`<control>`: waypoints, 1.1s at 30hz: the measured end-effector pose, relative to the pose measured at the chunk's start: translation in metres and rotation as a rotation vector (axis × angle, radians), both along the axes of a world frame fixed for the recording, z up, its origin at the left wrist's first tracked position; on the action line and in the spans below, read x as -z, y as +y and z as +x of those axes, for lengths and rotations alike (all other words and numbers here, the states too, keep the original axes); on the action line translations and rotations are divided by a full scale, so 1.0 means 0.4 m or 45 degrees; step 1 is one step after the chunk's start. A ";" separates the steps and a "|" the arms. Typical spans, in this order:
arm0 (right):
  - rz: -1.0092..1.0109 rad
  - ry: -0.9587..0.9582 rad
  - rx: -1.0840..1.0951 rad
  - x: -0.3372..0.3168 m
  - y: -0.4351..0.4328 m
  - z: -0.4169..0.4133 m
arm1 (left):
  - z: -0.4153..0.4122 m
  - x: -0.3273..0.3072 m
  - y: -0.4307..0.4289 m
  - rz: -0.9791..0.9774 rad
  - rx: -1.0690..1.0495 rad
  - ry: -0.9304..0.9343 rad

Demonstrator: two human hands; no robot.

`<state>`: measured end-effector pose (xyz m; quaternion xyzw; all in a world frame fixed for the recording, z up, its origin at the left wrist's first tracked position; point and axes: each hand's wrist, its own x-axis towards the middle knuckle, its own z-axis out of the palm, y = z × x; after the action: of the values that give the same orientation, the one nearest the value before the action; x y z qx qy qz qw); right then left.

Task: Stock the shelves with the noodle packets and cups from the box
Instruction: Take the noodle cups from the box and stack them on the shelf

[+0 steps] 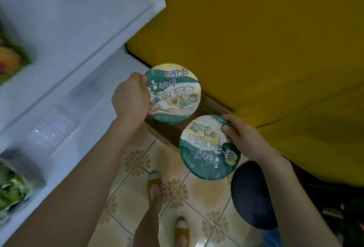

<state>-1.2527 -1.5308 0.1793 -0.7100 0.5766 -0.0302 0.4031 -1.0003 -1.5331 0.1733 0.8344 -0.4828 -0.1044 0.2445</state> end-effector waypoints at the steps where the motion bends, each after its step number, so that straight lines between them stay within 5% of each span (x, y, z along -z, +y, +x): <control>1: -0.035 -0.021 -0.044 -0.048 0.017 0.007 | -0.003 -0.063 0.021 -0.027 -0.005 -0.040; 17: -0.540 -0.104 -0.954 -0.739 0.378 0.264 | 0.226 -0.956 0.627 -0.466 -0.496 -0.166; 25: -0.802 -0.291 -1.321 -0.967 0.574 0.544 | 0.438 -1.245 1.017 -0.733 -0.822 -0.117; 33: -0.879 -0.506 -1.340 -1.105 0.766 0.805 | 0.638 -1.415 1.258 -0.767 -0.953 -0.257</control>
<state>-0.9308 -1.2245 0.6212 -0.9665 0.0243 -0.1429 0.2120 -0.7452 -1.0298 0.7395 0.8488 -0.1798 0.2162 0.4478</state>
